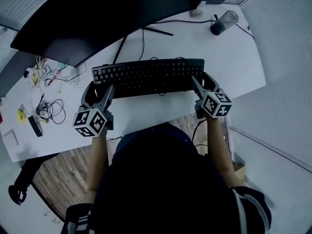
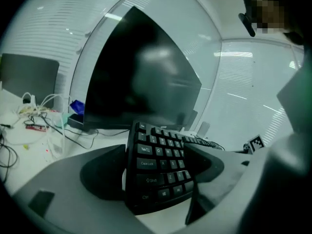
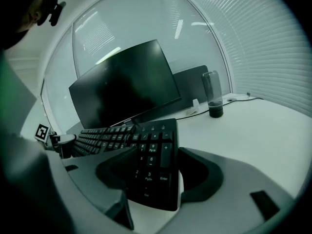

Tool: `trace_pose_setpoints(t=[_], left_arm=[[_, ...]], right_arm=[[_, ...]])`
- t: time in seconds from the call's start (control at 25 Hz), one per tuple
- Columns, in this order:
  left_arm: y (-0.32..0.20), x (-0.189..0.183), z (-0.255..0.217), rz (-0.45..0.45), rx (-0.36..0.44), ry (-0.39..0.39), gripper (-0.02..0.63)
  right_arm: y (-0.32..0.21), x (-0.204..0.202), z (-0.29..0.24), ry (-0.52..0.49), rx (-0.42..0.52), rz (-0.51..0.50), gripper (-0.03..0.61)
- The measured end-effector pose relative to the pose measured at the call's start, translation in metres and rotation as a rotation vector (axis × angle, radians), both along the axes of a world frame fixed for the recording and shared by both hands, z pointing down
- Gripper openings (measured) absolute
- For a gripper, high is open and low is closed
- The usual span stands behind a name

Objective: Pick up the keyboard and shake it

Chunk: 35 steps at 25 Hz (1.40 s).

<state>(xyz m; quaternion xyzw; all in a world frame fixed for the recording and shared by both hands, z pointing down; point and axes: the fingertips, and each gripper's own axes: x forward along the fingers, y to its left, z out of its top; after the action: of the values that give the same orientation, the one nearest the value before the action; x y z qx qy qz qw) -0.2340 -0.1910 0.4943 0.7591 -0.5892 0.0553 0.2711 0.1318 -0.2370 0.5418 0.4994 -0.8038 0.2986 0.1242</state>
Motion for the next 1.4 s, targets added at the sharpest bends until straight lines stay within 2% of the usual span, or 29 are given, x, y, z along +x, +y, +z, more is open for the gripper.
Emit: trace_pose_setpoints(t=[0.12, 0.44, 0.76, 1.08, 1.2, 1.32, 1.4], left_arm=[[0.002, 0.006, 0.034, 0.005, -0.054, 0.066, 0.387], [0.009, 0.010, 0.109, -0.010, -0.234, 0.115, 0.387], [0.001, 0.005, 0.136, -0.008, -0.316, 0.072, 0.387], [-0.007, 0.000, 0.140, -0.042, -0.338, -0.009, 0.363], [-0.007, -0.005, 0.138, -0.076, -0.335, -0.040, 0.360], [-0.007, -0.007, 0.115, -0.107, -0.273, -0.144, 0.354], [-0.011, -0.006, 0.086, -0.107, -0.184, -0.211, 0.267]], right_arm=[[0.003, 0.008, 0.015, 0.062, -0.040, -0.009, 0.276], [-0.001, 0.010, 0.068, 0.144, -0.173, -0.057, 0.276], [-0.014, 0.002, 0.093, 0.156, -0.240, -0.082, 0.276], [-0.029, -0.002, 0.098, 0.137, -0.238, -0.084, 0.276], [-0.029, 0.001, 0.096, 0.113, -0.219, -0.027, 0.276], [-0.026, 0.006, 0.077, 0.118, -0.165, 0.093, 0.276], [-0.022, -0.003, 0.053, 0.142, -0.096, 0.095, 0.276]])
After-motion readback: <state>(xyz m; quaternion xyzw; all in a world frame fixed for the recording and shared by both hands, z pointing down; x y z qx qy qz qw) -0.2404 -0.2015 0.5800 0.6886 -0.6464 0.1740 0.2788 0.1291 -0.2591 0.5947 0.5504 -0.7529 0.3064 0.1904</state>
